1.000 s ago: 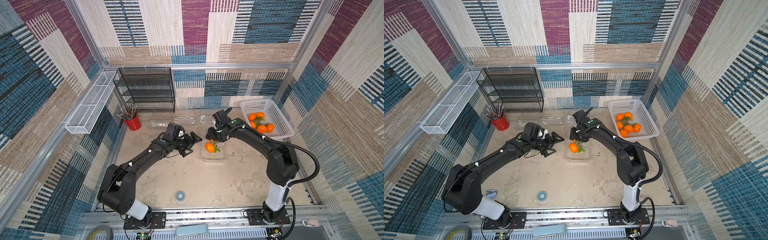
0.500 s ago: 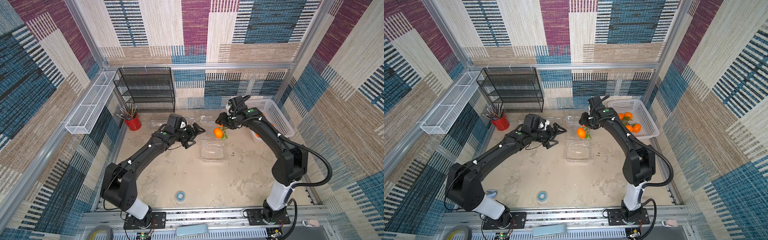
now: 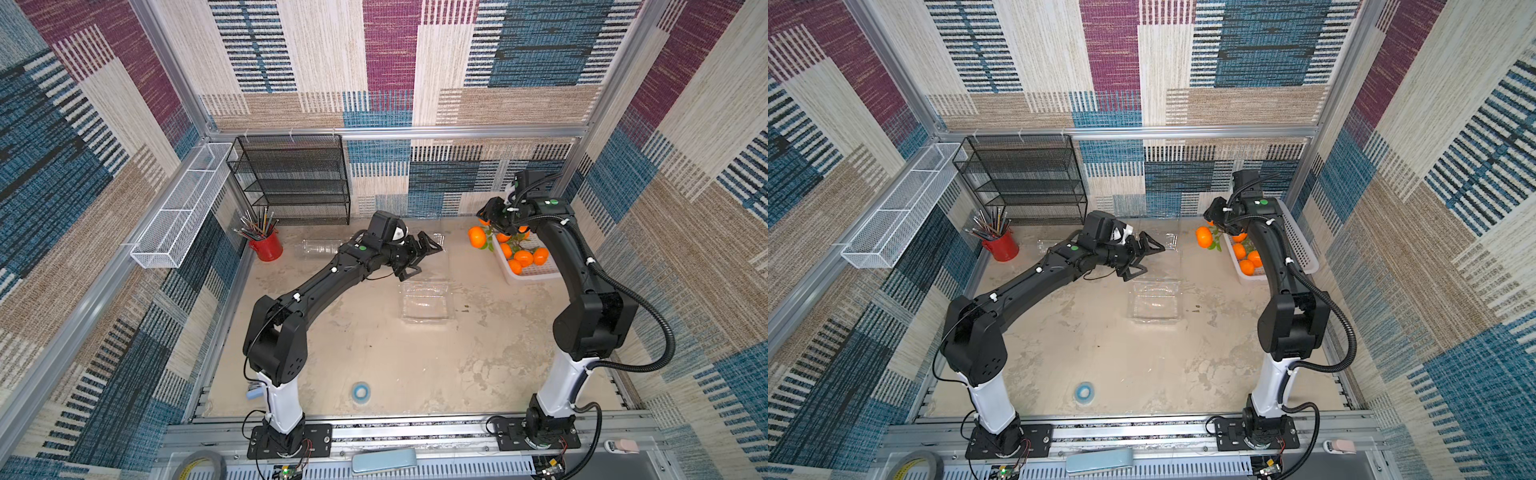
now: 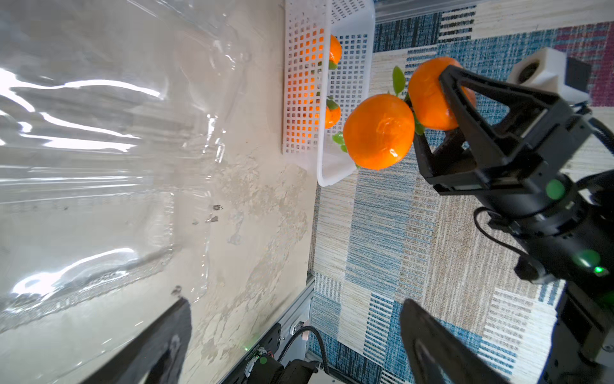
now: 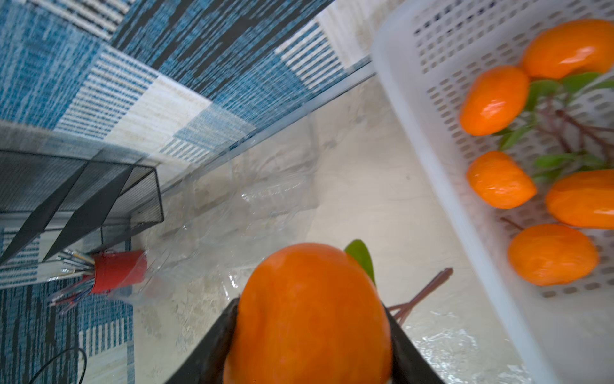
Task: Take oranges out of containers
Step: Place the orange in the basket.
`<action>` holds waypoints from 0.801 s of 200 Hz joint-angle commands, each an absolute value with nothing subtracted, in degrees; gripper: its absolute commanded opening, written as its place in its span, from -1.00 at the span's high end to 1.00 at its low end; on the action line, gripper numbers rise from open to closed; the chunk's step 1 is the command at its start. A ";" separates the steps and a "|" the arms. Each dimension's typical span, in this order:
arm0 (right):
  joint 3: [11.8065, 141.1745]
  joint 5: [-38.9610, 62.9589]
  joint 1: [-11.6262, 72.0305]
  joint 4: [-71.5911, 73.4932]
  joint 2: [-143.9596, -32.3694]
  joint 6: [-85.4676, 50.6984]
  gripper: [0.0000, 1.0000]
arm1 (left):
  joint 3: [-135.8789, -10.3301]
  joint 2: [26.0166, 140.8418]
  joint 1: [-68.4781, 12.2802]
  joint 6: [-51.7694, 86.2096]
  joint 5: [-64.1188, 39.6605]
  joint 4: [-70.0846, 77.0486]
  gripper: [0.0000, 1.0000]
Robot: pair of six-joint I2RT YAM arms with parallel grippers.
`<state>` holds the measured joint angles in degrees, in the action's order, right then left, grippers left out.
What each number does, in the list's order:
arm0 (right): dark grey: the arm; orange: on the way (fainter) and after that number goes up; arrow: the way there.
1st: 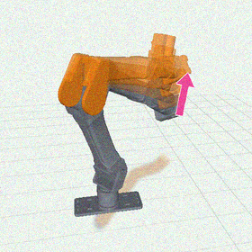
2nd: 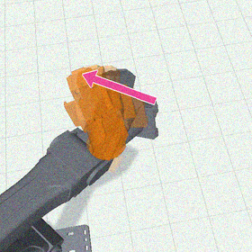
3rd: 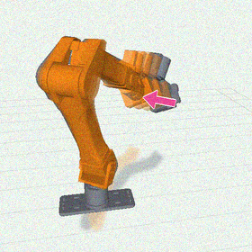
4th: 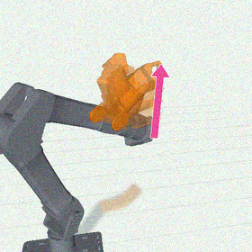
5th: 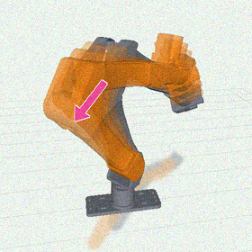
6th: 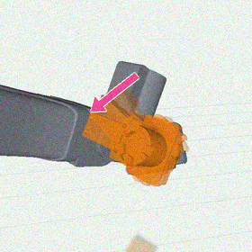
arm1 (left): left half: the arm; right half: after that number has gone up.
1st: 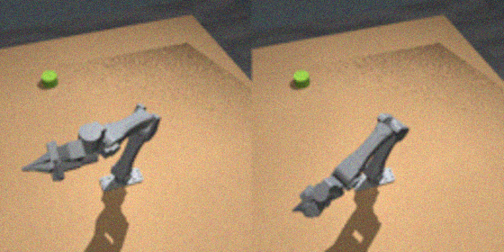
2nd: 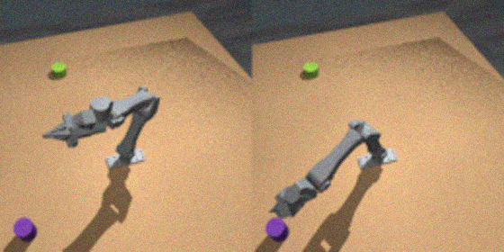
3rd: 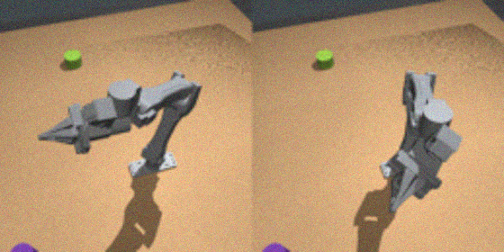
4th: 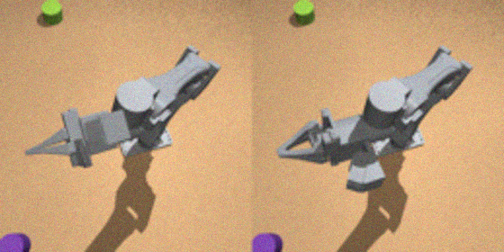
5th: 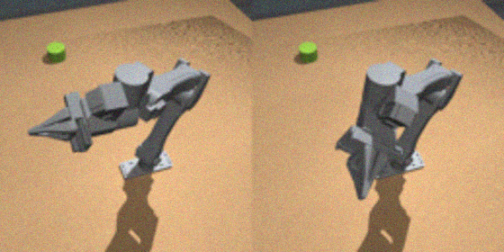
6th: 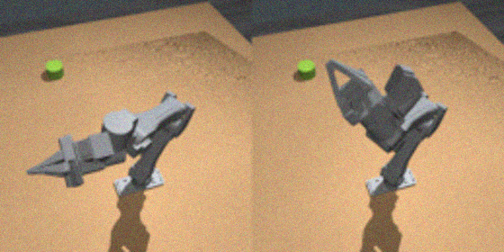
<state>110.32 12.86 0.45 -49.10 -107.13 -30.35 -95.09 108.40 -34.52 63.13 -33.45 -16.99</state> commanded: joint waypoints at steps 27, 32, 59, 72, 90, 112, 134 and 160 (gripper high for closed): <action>101.12 5.15 -5.66 -41.58 -104.01 -30.52 -0.10 | -104.49 115.39 -37.72 63.98 -36.69 -19.39 -0.98; 100.18 4.83 -6.18 -40.66 -103.70 -30.57 -0.10 | -104.88 116.00 -37.99 63.98 -36.74 -19.56 -0.98; 94.79 3.99 -9.89 -35.85 -102.50 -30.63 -0.11 | -106.09 118.37 -38.77 64.29 -37.61 -19.70 -0.98; 93.39 3.91 -11.52 -33.99 -102.88 -30.40 -0.12 | -106.71 119.36 -38.91 64.24 -37.92 -20.16 -0.98; 92.55 4.11 -13.61 -32.14 -104.05 -30.58 -0.11 | -108.21 120.71 -38.86 64.08 -38.37 -21.10 -0.98; 91.98 3.47 -15.08 -29.62 -105.55 -30.94 -0.12 | -111.73 123.03 -38.89 63.30 -39.03 -23.41 -0.98; 91.94 2.84 -15.71 -27.92 -107.34 -30.69 -0.13 | -115.41 125.07 -38.94 62.11 -39.64 -25.88 -0.98; 91.95 1.80 -16.39 -27.71 -110.67 -29.68 -0.16 | -117.89 126.54 -38.85 61.00 -39.86 -27.81 -0.98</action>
<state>92.03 3.49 -16.08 -30.61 -108.22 -30.61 -115.96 125.56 -38.87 63.02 -38.48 -24.71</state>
